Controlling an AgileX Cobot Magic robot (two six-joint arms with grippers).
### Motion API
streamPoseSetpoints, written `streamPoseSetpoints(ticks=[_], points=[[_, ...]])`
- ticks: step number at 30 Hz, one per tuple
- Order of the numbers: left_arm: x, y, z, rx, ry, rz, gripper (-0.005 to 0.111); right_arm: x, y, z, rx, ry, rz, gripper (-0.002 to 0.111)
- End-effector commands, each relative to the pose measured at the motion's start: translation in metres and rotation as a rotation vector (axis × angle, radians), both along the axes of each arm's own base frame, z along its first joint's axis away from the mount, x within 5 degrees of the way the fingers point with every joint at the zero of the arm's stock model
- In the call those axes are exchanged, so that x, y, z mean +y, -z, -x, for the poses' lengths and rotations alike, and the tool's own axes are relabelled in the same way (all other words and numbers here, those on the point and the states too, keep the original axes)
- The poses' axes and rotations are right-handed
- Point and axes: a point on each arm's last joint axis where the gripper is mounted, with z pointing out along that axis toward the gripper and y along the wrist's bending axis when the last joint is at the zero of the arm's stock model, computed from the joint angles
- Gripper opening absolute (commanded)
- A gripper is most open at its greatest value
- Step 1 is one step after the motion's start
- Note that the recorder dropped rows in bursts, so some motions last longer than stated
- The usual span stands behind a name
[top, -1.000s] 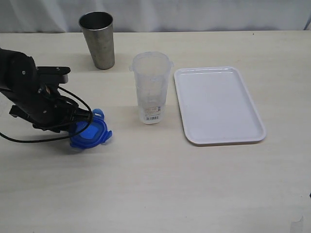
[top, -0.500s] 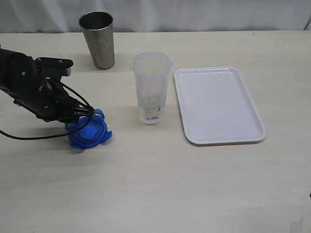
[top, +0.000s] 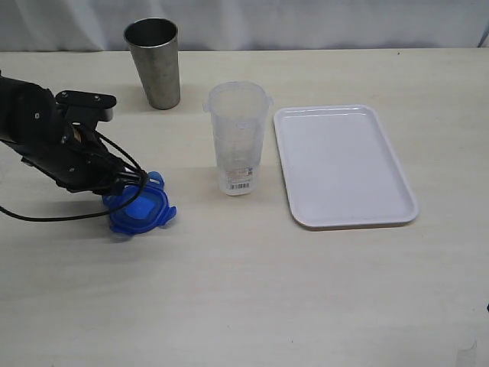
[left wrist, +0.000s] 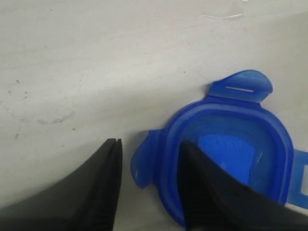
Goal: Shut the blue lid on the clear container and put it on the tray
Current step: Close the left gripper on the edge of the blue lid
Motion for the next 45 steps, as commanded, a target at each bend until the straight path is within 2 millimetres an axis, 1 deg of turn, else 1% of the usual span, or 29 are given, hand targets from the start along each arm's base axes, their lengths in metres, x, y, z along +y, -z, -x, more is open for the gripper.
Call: streamPoseSetpoints(ticks=[1,11,17,24,34,37,45], points=[[0.0003,0.0017,0.0047,-0.003,0.008,-0.001,0.036,-0.0001,0.0001,0.0001,-0.006,0.004,-0.006,0.004],[-0.0003,0.0026,0.0025,-0.063,0.006,0.018,0.036,-0.0001,0.0001,0.0001,-0.006,0.004,-0.006,0.004],[-0.0001,0.0042,0.0035,-0.046,-0.004,0.019,0.036,-0.0001,0.0001,0.0001,-0.006,0.004,-0.006,0.004],[-0.0002,0.0109,0.0033,-0.03,-0.003,0.012,0.036,-0.0001,0.0001,0.0001,-0.006,0.004,-0.006,0.004],[-0.0002,0.0108,0.0031,-0.032,-0.003,0.012,0.036,-0.0001,0.0001,0.0001,-0.006,0.004,-0.006,0.004],[-0.0002,0.0109,0.0033,-0.03,-0.003,0.012,0.029,-0.0001,0.0001,0.0001,-0.006,0.004,-0.006,0.004],[0.0001,0.0113,0.0043,-0.019,-0.003,0.008,0.004,-0.0001,0.0001,0.0001,-0.006,0.004,-0.006,0.004]])
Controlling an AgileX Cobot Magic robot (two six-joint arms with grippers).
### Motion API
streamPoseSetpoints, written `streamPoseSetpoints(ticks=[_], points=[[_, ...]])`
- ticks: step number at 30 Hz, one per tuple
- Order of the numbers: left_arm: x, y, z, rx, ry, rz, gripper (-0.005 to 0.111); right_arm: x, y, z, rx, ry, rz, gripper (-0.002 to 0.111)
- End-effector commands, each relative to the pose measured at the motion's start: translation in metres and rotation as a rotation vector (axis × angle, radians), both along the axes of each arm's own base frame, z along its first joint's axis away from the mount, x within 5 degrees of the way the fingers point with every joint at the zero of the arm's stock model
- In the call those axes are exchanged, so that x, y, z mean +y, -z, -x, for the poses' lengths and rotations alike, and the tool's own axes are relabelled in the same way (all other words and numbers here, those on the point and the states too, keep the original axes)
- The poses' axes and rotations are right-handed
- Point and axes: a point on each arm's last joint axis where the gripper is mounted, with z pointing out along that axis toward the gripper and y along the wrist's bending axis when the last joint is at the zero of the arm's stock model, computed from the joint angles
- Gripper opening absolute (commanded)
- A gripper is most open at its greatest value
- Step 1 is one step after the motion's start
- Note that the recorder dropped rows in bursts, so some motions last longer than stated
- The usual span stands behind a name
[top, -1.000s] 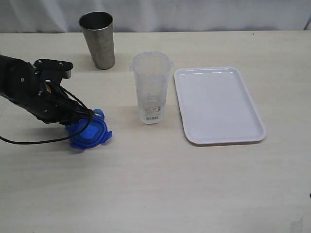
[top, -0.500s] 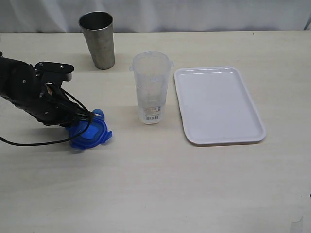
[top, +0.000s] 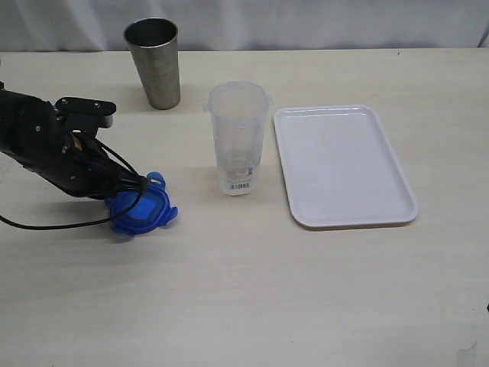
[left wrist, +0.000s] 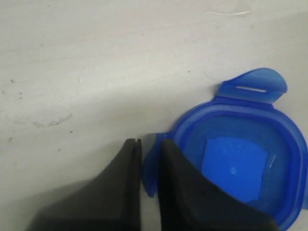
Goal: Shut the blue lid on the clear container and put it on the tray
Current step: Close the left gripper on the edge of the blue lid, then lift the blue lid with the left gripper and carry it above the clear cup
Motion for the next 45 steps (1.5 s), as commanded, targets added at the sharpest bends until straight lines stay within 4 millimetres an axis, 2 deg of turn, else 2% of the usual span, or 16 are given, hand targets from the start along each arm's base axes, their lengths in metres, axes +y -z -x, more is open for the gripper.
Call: streamPoseSetpoints(ticks=[1,8,15,20,27,32,36,41,45], points=[[-0.001,0.001,0.001,0.011,-0.001,0.001,0.002,0.0,0.0,0.0,-0.006,0.004,-0.006,0.004],[-0.001,0.002,0.002,0.018,0.005,-0.006,0.0,0.0,0.0,0.0,-0.006,0.004,-0.006,0.004],[0.0,-0.015,0.002,-0.036,0.031,-0.008,0.0,0.0,0.0,0.0,-0.006,0.004,-0.006,0.004],[0.001,-0.042,0.002,-0.126,0.042,0.011,0.0,0.0,0.0,0.0,-0.006,0.004,-0.006,0.004],[0.003,-0.116,0.008,-0.398,0.092,0.065,0.0,0.0,0.0,0.0,-0.006,0.004,-0.006,0.004],[0.004,-0.15,0.013,-0.565,0.102,0.104,0.0,0.0,0.0,0.0,-0.006,0.004,-0.006,0.004],[0.003,-0.165,0.013,-0.681,0.116,0.13,0.0,0.0,0.0,0.0,-0.006,0.004,-0.006,0.004],[-0.023,-0.17,0.021,-0.782,0.337,0.06,0.0,0.0,0.0,0.0,-0.006,0.004,-0.006,0.004],[-0.034,-0.18,0.021,-0.902,0.394,0.078,0.0,0.0,0.0,0.0,-0.006,0.004,-0.006,0.004]])
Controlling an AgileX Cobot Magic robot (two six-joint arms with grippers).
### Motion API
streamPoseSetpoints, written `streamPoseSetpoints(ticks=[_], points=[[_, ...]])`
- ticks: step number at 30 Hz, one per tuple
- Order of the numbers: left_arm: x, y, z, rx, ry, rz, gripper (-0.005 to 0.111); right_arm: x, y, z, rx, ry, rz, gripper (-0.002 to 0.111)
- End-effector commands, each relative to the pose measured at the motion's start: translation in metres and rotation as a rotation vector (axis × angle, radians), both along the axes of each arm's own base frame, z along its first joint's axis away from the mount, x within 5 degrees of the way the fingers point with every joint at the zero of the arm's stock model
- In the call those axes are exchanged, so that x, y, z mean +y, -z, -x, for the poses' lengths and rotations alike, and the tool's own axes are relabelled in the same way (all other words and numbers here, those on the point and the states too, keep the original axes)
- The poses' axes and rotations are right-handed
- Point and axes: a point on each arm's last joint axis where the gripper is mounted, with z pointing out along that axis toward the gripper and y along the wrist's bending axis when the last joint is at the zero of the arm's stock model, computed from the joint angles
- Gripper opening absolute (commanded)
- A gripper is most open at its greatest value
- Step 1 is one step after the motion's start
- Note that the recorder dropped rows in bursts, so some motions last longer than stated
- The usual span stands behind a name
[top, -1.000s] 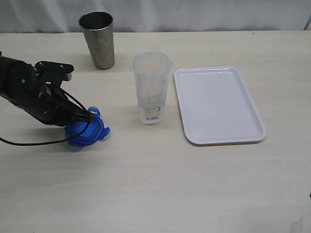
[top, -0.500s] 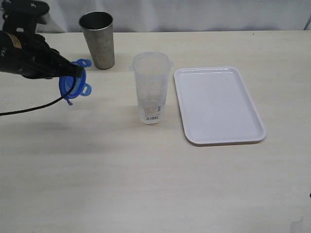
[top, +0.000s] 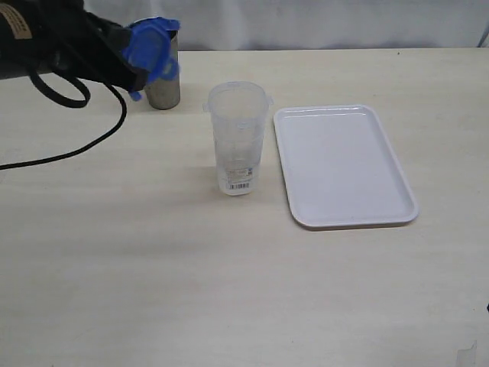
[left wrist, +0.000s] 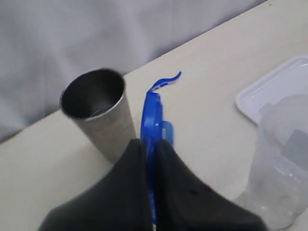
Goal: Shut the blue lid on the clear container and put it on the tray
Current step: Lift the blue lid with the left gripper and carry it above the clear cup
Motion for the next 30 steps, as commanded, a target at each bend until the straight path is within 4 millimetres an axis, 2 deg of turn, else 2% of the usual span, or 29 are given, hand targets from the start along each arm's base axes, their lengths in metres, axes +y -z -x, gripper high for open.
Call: streamPoseSetpoints(ticks=[1,6,14,22,30], points=[[-0.011,-0.016,0.0,-0.158,0.064,0.029,0.0,0.0,0.0,0.0,-0.006,0.004,-0.006,0.004],[-0.014,-0.027,-0.005,-0.19,0.064,0.044,0.0,0.0,0.0,0.0,-0.006,0.004,-0.006,0.004],[-0.025,-0.034,-0.031,-0.15,0.063,-0.009,0.0,0.0,0.0,0.0,-0.006,0.004,-0.006,0.004],[-0.034,-0.026,-0.052,-0.163,0.123,-0.185,0.0,0.0,0.0,0.0,-0.006,0.004,-0.006,0.004],[-0.04,-0.04,-0.059,-0.285,0.206,-0.37,0.0,0.0,0.0,0.0,-0.006,0.004,-0.006,0.004]])
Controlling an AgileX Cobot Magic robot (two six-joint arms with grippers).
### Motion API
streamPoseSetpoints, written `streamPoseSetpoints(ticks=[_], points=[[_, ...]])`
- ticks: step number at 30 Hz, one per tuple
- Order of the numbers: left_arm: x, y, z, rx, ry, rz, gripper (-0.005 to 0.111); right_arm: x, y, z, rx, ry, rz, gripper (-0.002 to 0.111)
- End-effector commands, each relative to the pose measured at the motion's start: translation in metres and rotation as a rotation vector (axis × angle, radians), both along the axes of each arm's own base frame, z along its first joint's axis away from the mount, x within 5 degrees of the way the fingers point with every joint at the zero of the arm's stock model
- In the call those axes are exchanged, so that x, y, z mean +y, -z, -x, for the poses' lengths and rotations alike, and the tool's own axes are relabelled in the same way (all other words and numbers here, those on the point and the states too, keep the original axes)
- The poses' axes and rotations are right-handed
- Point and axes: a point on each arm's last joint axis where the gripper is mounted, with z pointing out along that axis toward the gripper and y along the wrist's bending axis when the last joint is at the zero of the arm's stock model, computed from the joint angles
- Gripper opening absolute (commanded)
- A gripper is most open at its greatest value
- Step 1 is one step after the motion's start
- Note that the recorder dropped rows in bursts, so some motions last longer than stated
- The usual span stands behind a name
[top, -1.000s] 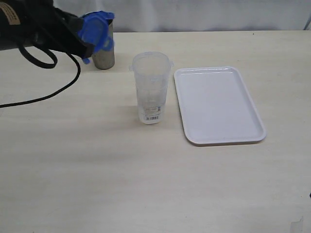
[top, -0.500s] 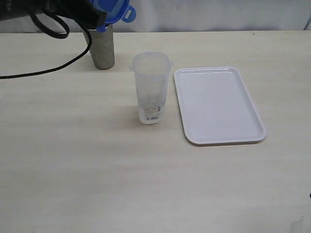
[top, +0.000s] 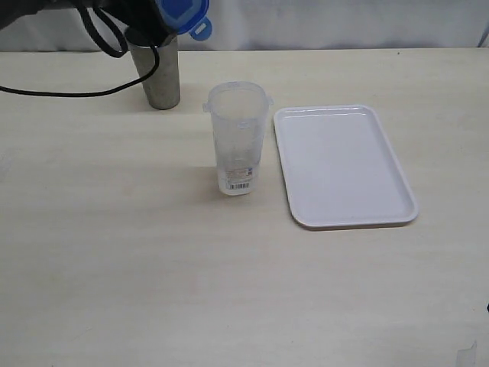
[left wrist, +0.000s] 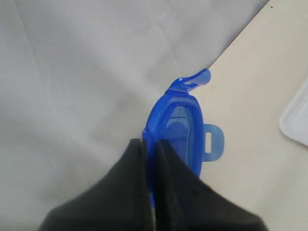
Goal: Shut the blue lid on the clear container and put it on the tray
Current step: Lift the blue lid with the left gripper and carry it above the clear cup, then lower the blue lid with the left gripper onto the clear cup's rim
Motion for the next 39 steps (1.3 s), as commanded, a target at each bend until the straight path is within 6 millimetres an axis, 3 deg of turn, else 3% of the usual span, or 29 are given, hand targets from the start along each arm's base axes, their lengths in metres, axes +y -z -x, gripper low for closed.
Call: streamPoseSetpoints(ticks=[1,6,13,21,26,34,39], points=[[-0.006,-0.009,0.0,-0.089,0.066,-0.159,0.0,0.0,0.0,0.0,-0.006,0.004,-0.006,0.004],[-0.017,-0.006,0.007,-0.147,0.145,-0.379,0.0,0.0,0.0,0.0,-0.006,0.004,-0.006,0.004],[-0.033,-0.004,0.018,-0.171,0.198,-0.489,0.0,0.0,0.0,0.0,-0.006,0.004,-0.006,0.004],[-0.056,-0.003,0.034,-0.173,0.259,-0.45,0.0,0.0,0.0,0.0,-0.006,0.004,-0.006,0.004],[-0.058,-0.002,0.035,-0.101,0.228,-0.323,0.0,0.0,0.0,0.0,-0.006,0.004,-0.006,0.004],[-0.063,0.017,0.029,-0.033,0.217,-0.33,0.0,0.0,0.0,0.0,-0.006,0.004,-0.006,0.004],[-0.066,0.014,0.029,-0.063,0.243,-0.301,0.0,0.0,0.0,0.0,-0.006,0.004,-0.006,0.004]])
